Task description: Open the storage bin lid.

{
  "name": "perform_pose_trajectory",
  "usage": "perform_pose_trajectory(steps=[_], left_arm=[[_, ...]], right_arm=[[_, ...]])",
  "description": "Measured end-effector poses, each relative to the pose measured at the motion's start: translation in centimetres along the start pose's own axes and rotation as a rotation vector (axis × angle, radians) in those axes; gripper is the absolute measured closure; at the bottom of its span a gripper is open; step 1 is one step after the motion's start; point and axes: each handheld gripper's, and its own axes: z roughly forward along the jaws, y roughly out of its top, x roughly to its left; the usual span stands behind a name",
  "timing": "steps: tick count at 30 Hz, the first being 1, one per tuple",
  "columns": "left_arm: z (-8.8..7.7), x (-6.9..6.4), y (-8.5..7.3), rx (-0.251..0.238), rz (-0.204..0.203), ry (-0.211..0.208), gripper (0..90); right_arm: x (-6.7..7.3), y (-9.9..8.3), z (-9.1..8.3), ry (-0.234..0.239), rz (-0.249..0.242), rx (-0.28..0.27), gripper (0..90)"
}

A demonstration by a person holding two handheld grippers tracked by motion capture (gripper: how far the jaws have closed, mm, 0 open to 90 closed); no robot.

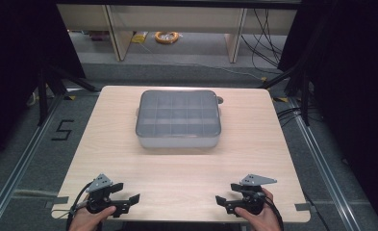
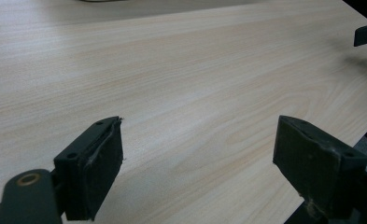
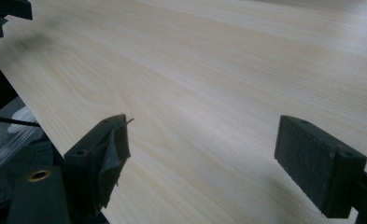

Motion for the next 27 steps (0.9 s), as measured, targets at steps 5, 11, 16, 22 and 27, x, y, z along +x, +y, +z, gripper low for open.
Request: perform_pose_trajectory(steps=[5,11,16,22,27], left_arm=[[-0.02,0.03,-0.01,-0.002,-0.001,-0.003,15.3],[-0.07,0.05,0.03,-0.010,-0.001,0.001,15.3],[-0.17,0.17,0.12,-0.002,0.004,0.004,15.4],[-0.22,0.23,0.19,-0.013,-0.007,0.000,15.4],[-0.23,0.17,0.24,-0.014,-0.009,0.002,15.3]], right_arm=[[-0.06,-0.01,-0.01,0.004,0.000,-0.003,18.7],[-0.10,0.06,-0.15,-0.007,0.005,-0.003,18.7],[-0.20,0.05,-0.08,-0.008,0.003,-0.011,19.0],[-0.45,0.06,-0.14,0.026,0.034,-0.041,18.7],[-0.74,0.05,-0.32,0.023,0.048,-0.061,18.4]])
